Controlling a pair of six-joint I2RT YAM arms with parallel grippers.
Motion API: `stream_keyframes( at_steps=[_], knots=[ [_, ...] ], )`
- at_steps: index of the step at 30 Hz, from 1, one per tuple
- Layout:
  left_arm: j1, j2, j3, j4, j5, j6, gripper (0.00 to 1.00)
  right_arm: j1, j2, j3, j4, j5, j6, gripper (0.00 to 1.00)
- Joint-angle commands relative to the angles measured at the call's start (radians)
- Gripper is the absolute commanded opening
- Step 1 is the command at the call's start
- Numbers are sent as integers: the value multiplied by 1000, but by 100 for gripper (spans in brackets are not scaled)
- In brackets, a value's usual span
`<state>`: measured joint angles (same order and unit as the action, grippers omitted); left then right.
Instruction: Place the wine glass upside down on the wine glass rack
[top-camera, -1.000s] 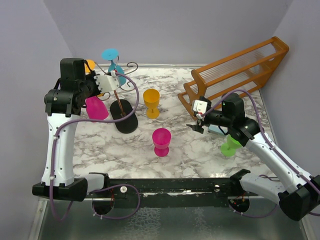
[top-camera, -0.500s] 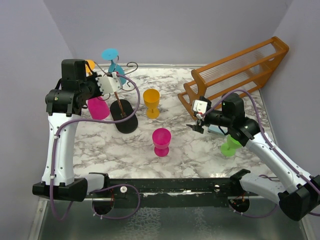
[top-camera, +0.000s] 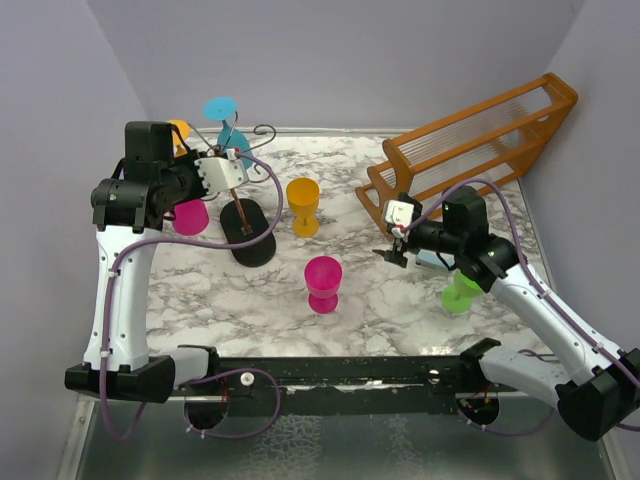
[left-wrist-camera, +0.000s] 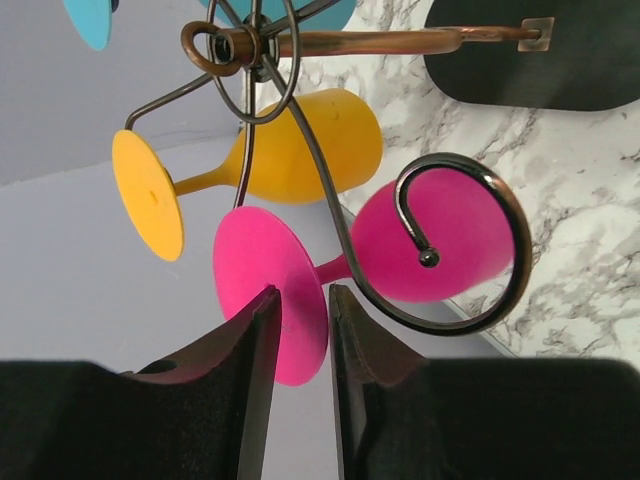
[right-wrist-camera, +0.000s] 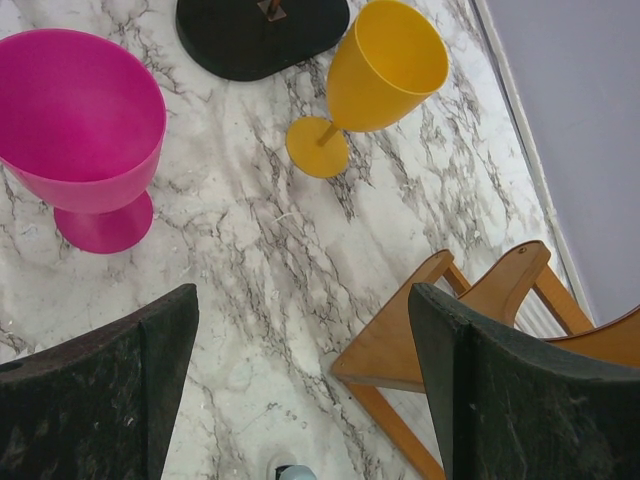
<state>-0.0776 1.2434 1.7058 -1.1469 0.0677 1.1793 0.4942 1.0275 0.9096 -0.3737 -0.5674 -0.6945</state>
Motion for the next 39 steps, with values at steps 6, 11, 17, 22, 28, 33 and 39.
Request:
stream_keyframes(
  at_steps=[6, 11, 17, 22, 28, 33, 39],
  knots=[
    [3, -13, 36, -48, 101, 8, 40, -8, 4, -9, 12, -23, -6, 85],
    [3, -14, 64, -60, 123, 10, 60, -8, 4, -9, 14, -21, -7, 85],
    [2, -16, 117, -46, 114, -7, 95, -8, 4, -9, 15, -13, -4, 85],
    [2, -18, 168, 9, 102, -61, 99, -8, 14, 0, 6, -38, -1, 86],
    [2, -14, 199, 168, 12, -204, 99, -8, 100, 97, -94, -124, -7, 87],
    [2, -17, 198, 364, -166, -459, 99, 0, 168, 199, -140, -190, 2, 87],
    [2, -33, 135, 414, -97, -604, 99, 33, 240, 303, -172, -213, 20, 86]
  ],
)
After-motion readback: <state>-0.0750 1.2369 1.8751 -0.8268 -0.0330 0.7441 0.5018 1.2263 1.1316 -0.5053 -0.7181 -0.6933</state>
